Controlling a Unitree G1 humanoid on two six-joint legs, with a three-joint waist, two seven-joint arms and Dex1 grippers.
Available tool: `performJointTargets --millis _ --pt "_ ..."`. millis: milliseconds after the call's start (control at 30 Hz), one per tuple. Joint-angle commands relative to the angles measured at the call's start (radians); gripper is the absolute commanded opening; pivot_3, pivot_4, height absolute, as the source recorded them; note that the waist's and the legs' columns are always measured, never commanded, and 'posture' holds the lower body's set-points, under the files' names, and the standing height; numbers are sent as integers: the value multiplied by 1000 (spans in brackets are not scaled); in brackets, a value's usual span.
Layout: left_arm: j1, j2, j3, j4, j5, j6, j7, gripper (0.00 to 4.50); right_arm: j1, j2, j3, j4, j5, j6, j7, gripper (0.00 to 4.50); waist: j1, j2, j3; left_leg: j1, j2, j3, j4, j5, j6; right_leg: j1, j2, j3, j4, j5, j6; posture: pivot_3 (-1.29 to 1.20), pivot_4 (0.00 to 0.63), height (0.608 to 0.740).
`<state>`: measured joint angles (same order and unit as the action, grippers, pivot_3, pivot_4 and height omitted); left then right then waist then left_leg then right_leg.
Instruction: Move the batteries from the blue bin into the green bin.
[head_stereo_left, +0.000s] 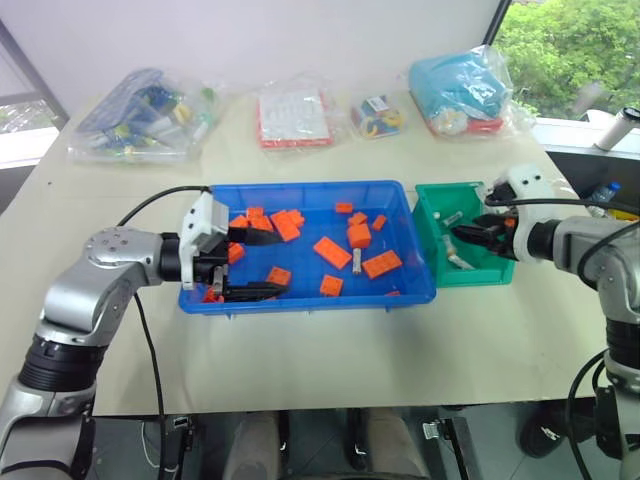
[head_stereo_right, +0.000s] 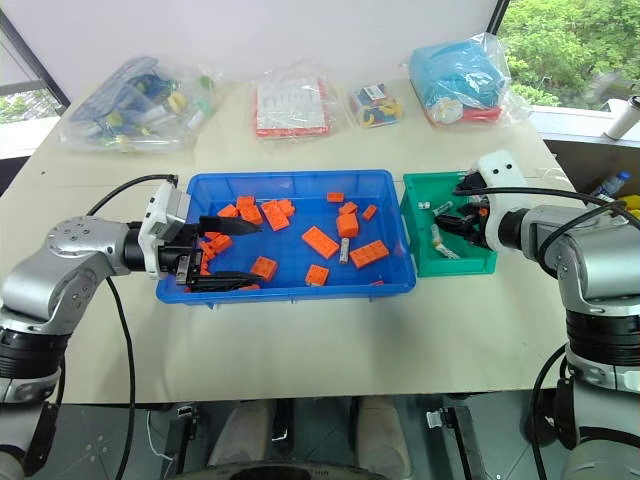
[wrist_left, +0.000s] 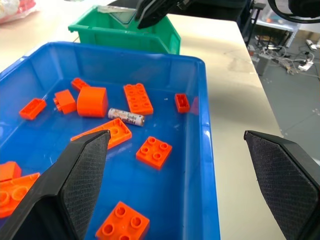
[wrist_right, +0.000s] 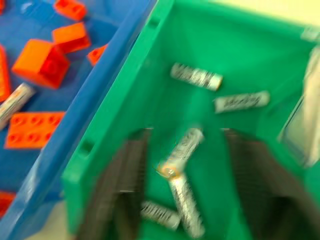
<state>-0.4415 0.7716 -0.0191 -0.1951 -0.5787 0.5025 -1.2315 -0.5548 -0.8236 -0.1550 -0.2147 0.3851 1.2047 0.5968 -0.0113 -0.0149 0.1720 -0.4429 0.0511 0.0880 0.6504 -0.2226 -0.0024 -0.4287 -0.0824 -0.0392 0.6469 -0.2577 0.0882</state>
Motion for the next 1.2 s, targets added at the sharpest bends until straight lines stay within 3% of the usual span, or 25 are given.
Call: performJointTargets --millis 33,233,433,733,1200 --pt "-23 1 11 2 1 -19 -12 4500 -63 -13 7 -44 12 -80 28 2986 0 0 0 0 0 0 0 0 0 0 0 0 0 0 0 0 150 737" --pt "-17 11 20 -4 0 -21 -13 4500 -181 154 92 -104 113 102 -6 2986 -5 0 0 0 1 -1 -1 0 0 0 1 0 0 0 0 0 150 737" --pt "0 18 34 -17 -1 -19 3 4500 -152 288 196 -123 102 156 -83 2986 7 0 0 -1 0 -1 1 0 0 0 0 -1 0 0 0 0 150 737" --pt "25 33 66 -52 -17 2 34 4500 -115 326 313 -39 59 91 -111 2986 -4 0 0 -1 0 -1 1 0 0 0 0 -1 1 0 0 0 150 737" --pt "32 40 82 -83 -31 25 59 4500 -123 361 394 85 -8 1 -100 2986 -2 0 0 0 0 -1 1 0 0 1 0 -1 1 0 0 0 150 737"
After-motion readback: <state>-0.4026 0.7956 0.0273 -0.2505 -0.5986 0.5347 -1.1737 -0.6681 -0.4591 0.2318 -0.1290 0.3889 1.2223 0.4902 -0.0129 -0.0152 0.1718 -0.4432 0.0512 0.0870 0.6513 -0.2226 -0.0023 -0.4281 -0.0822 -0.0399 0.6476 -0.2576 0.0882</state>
